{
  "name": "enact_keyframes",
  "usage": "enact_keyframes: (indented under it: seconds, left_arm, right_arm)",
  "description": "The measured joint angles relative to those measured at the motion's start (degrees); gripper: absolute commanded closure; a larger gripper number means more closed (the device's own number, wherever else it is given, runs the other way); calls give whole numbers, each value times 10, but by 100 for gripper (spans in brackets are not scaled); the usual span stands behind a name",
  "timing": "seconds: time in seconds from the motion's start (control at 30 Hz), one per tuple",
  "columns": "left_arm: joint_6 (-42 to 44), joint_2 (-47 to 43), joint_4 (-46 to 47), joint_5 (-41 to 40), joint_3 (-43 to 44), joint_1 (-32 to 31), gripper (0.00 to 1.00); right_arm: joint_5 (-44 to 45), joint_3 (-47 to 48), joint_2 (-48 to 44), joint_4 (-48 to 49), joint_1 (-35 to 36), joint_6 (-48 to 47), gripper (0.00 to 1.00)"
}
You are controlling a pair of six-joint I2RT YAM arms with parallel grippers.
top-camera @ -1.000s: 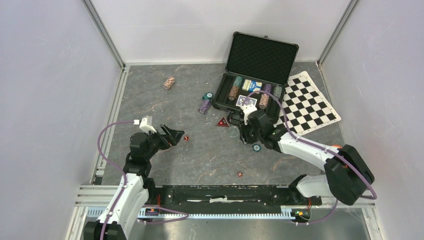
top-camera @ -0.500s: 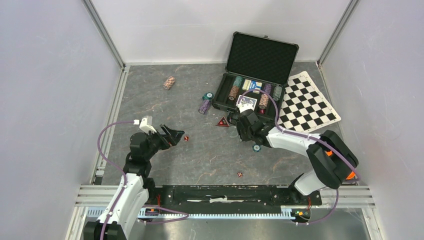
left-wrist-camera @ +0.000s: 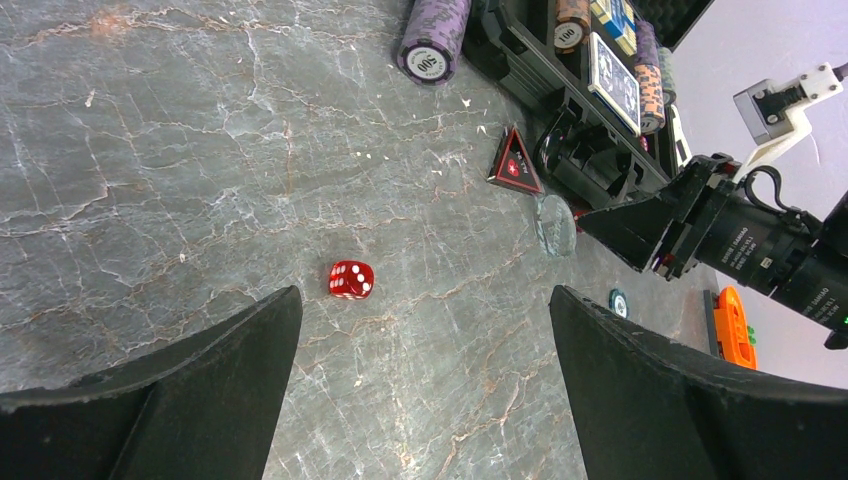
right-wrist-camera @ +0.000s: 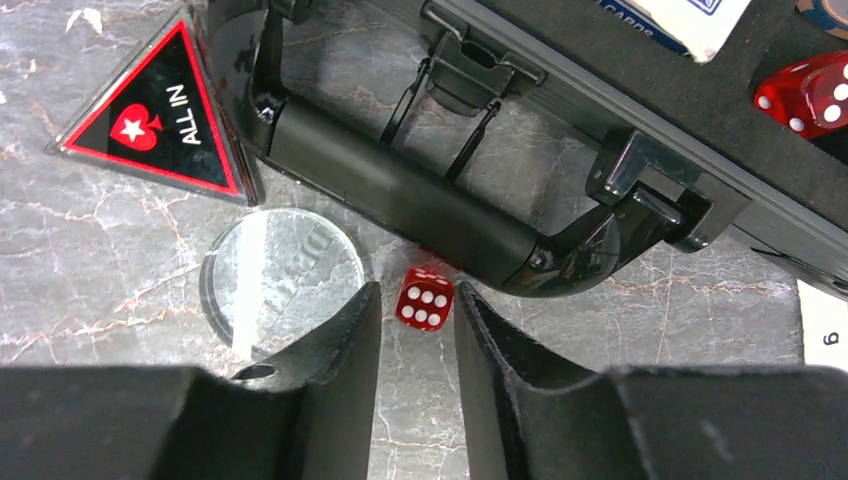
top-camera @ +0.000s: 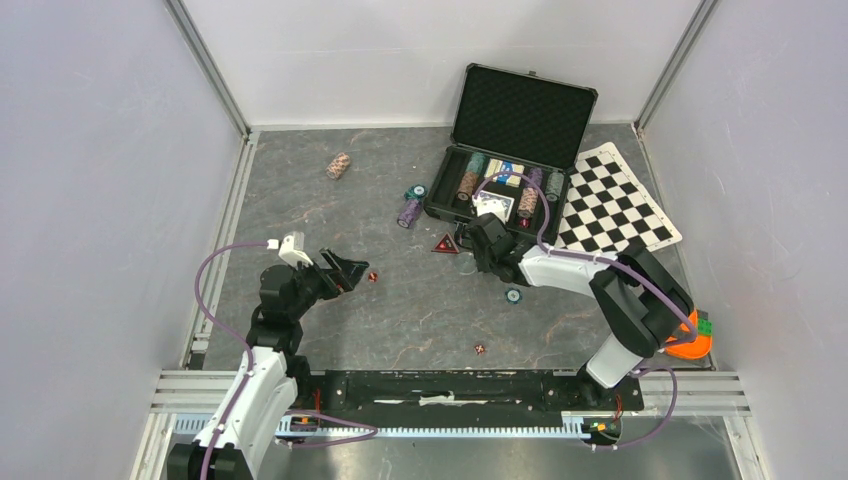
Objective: Pack up texas hold em set
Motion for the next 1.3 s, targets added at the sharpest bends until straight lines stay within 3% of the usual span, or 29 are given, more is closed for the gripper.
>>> enact_keyframes:
  seconds: [0.33, 0.63, 1.03, 1.3]
  left_arm:
    - [0, 0, 0, 0, 0, 0, 0]
    - [0, 0, 0, 0, 0, 0, 0]
    - [0, 0, 0, 0, 0, 0, 0]
    - [0, 0, 0, 0, 0, 0, 0]
  right_arm:
    - [21, 7, 12, -8, -1, 6, 78]
    - [28, 16, -74, -35, -13, -16, 80]
    - [-1, 51, -73, -29, -149, -50, 82]
    - [-27, 75, -15, -21, -177, -54, 82]
